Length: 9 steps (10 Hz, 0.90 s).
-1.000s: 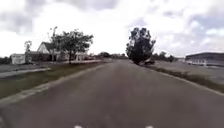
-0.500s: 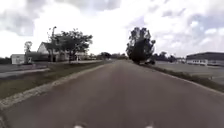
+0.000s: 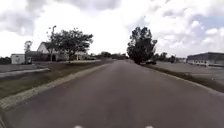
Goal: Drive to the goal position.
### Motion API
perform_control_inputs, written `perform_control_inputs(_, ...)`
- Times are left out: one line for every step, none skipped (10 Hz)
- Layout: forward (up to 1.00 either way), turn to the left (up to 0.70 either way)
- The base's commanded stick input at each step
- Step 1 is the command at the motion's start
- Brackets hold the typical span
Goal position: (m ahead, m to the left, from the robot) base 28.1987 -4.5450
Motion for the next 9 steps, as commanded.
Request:
perform_control_inputs(0.7, 0.0)
perform_control_inputs(0.7, 0.0)
perform_control_inputs(0.7, 0.0)
perform_control_inputs(0.7, 0.0)
perform_control_inputs(0.7, 0.0)
perform_control_inputs(0.7, 0.0)
perform_control_inputs(0.7, 0.0)
perform_control_inputs(0.7, 0.0)
perform_control_inputs(0.7, 0.0)
